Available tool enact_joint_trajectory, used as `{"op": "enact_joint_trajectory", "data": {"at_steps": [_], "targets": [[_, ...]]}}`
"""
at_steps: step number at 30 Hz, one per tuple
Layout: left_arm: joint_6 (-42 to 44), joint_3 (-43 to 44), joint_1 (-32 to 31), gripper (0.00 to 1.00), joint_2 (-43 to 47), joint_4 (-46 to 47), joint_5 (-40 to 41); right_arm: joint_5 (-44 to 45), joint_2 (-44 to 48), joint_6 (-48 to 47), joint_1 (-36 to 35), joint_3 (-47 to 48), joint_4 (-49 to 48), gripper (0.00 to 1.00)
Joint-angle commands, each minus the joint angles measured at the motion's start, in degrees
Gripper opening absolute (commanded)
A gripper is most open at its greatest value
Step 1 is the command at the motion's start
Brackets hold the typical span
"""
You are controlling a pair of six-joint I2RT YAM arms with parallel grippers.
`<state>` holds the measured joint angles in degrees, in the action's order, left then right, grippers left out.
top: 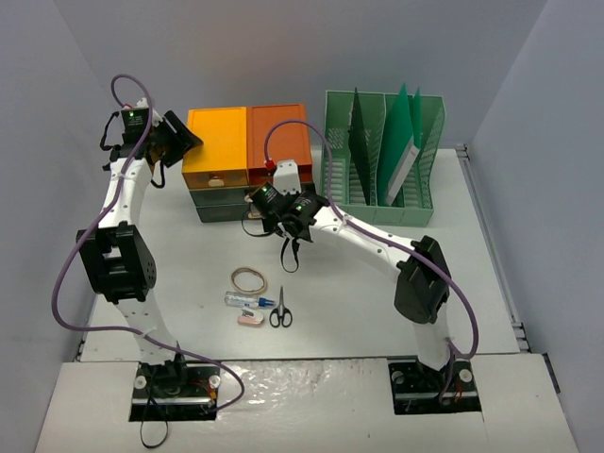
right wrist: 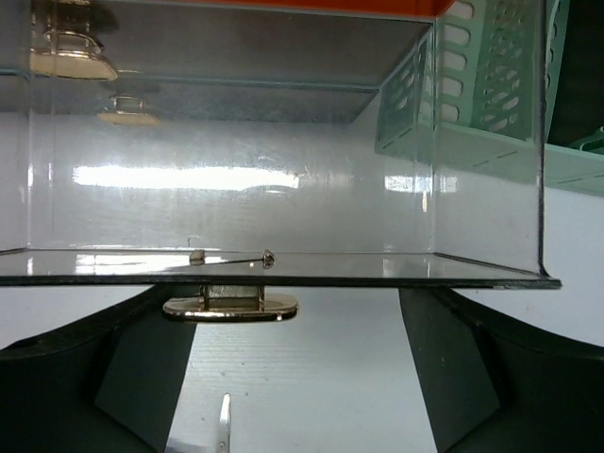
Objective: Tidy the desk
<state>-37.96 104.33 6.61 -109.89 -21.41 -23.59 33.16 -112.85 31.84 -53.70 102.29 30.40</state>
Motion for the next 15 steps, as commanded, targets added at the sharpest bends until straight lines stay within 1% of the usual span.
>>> {"op": "enact_joint_trajectory", "data": {"at_steps": [1, 3, 4, 5, 7, 11, 13, 15], "targets": [[2.8, -1.1, 0.0, 0.55, 2.0, -5.7, 1.8, 2.1, 10.6, 2.6, -2.2, -0.9, 2.0, 0.83], [2.8, -1.2, 0.0, 0.55, 2.0, -5.7, 1.8, 0.2, 13.8, 3.1, -2.5, -3.5, 2.1, 0.83], [2.7, -1.4, 0.0, 0.55, 2.0, -5.6, 1.9, -3.3, 15.7, 3.3, -2.6, -5.9, 2.1, 0.83], [2.5, -1.5, 0.0, 0.55, 2.0, -5.5, 1.9, -4.9, 17.1, 2.9, -3.2, -7.1, 2.2, 0.83], [2.4, -1.7, -0.1, 0.55, 2.1, -5.1, 1.7, -7.6, 19.1, 2.6, -5.0, -12.3, 1.6, 0.82], [2.4, -1.7, -0.1, 0.55, 2.6, -5.2, 1.9, -10.1, 23.2, 1.7, -11.3, -21.0, -1.1, 0.81], [2.4, -1.8, -0.1, 0.55, 3.0, -5.1, 1.9, -13.3, 24.7, 2.4, -15.0, -25.6, -3.4, 0.77], [2.3, -2.2, -0.1, 0.55, 3.6, -4.9, 1.9, -14.5, 24.6, 2.8, -18.3, -30.0, -5.5, 0.73]]}}
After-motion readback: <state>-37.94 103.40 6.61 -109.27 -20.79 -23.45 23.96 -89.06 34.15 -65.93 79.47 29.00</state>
